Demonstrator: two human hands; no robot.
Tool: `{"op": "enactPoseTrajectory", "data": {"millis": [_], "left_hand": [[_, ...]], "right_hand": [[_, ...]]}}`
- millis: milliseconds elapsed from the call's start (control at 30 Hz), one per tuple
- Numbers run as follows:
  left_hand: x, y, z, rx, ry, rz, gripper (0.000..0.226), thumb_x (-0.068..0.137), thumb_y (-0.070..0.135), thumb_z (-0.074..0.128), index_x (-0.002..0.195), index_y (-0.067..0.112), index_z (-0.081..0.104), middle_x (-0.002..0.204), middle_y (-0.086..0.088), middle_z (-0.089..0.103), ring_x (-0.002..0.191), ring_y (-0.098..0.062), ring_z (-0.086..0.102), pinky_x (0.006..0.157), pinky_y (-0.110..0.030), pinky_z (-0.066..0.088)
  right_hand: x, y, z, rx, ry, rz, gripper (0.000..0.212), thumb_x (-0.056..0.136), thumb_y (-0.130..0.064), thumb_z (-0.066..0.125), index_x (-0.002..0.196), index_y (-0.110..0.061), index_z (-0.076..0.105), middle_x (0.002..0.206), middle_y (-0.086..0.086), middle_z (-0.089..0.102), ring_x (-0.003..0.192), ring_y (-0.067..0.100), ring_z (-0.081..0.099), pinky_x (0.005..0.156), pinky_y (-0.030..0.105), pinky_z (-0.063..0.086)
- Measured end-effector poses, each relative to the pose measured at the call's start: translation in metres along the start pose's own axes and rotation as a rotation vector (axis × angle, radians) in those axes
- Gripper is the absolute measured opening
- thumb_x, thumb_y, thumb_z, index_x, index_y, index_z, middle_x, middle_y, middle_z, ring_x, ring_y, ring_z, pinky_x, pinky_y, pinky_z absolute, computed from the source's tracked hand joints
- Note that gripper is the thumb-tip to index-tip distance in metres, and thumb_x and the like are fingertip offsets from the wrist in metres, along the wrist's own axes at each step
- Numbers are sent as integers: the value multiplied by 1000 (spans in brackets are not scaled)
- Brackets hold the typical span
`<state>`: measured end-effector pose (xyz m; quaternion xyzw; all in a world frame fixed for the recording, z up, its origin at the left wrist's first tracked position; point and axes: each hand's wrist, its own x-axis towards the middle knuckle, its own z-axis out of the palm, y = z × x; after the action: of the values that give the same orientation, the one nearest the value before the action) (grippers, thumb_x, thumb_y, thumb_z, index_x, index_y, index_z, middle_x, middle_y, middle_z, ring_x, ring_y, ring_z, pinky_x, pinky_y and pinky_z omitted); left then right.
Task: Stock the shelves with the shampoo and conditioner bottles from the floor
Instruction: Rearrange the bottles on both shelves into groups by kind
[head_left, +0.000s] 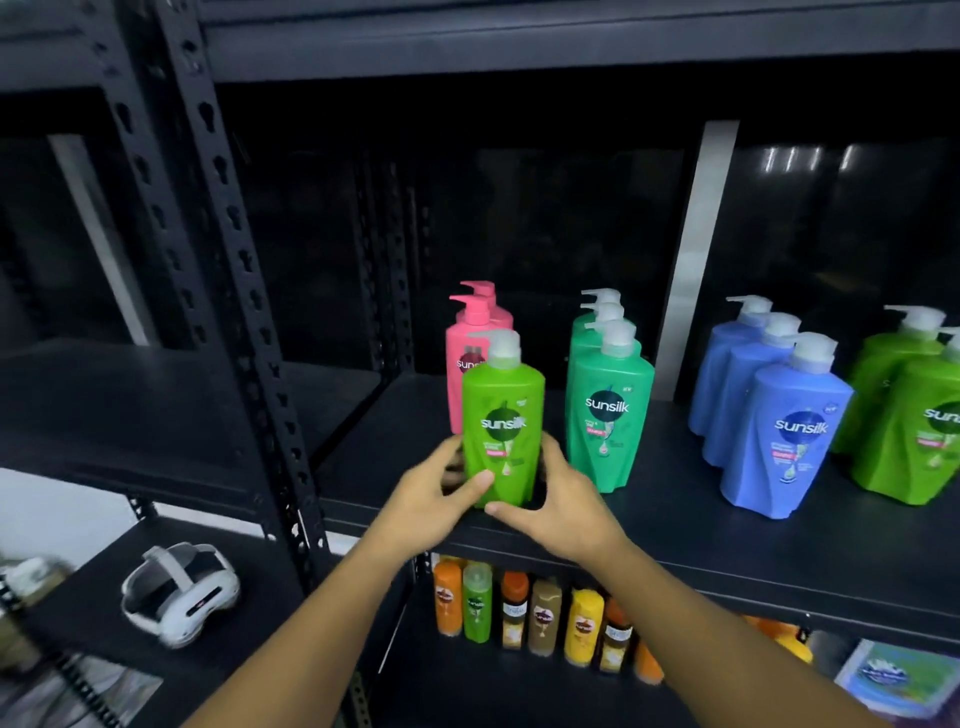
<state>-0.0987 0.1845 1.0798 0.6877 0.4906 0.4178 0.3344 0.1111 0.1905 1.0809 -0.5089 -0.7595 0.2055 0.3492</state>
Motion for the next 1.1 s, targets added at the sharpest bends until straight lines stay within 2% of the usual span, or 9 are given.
{"op": "enactPoseTrajectory", "data": {"millis": [100, 200, 300, 367, 467, 533, 800, 967, 1100], "left_hand": [[-2, 3, 6, 106, -146, -13, 40, 106, 38, 51, 145, 37, 54, 138, 24, 60, 126, 11, 52, 116, -24, 37], [-4, 4, 10, 331, -181, -21, 40, 108, 46, 39, 146, 39, 52, 144, 21, 55, 132, 8, 46, 125, -27, 16], [-4, -4, 11, 496, -216, -59, 73, 95, 78, 18, 153, 40, 41, 156, 16, 44, 149, -12, 33, 128, -37, 11], [-4, -7, 11, 558, -241, -46, 86, 90, 84, 11, 157, 35, 35, 161, 11, 37, 153, -13, 25, 128, -39, 11], [-6, -1, 13, 673, -299, 22, 61, 107, 56, 23, 159, 25, 33, 165, 5, 29, 153, -4, 17, 128, -35, 4], [-6, -1, 17, 768, -296, 66, 56, 109, 48, 28, 159, 24, 31, 167, 4, 25, 155, -7, 13, 127, -36, 4], [-1, 23, 89, 734, -257, 244, 51, 109, 39, 37, 155, 16, 42, 163, -2, 35, 153, -13, 23, 123, -22, 10], [6, 51, 155, 711, -325, 383, 50, 108, 39, 38, 150, 14, 50, 159, -6, 43, 150, -19, 32, 124, -27, 18], [14, 72, 204, 697, -394, 455, 52, 107, 42, 39, 152, 17, 47, 158, -4, 44, 149, -18, 34, 124, -31, 24]], "right_hand": [[-4, 0, -4, 90, 126, 51, 100, 61, -61, 86, 140, -37, 29, 121, -16, 62, 110, 11, 63, 93, 34, 53], [-7, -1, -5, 155, 158, 62, 96, 61, -56, 90, 135, -35, 32, 118, -17, 61, 107, 6, 61, 90, 26, 49], [-8, -4, -9, 183, 140, 70, 95, 61, -53, 91, 134, -34, 33, 117, -17, 61, 105, 5, 61, 89, 24, 47], [-9, -5, -10, 190, 127, 73, 92, 62, -49, 92, 132, -34, 33, 117, -16, 61, 106, 6, 61, 92, 27, 49], [-14, -2, -17, 193, 137, 80, 89, 64, -43, 93, 129, -36, 33, 116, -16, 62, 107, 6, 61, 96, 26, 49], [-23, 3, -28, 194, 145, 107, 87, 64, -43, 93, 127, -37, 33, 115, -17, 63, 105, 6, 62, 93, 24, 47], [-70, 43, -87, 180, 220, 196, 90, 63, -43, 94, 132, -34, 36, 114, -20, 65, 102, -5, 63, 90, 22, 51], [-103, 67, -124, 150, 307, 256, 87, 64, -42, 94, 131, -34, 39, 113, -20, 66, 101, -6, 63, 88, 21, 51], [-132, 87, -157, 126, 372, 308, 90, 66, -41, 94, 136, -30, 38, 114, -16, 66, 103, 0, 64, 84, 20, 48]]}}
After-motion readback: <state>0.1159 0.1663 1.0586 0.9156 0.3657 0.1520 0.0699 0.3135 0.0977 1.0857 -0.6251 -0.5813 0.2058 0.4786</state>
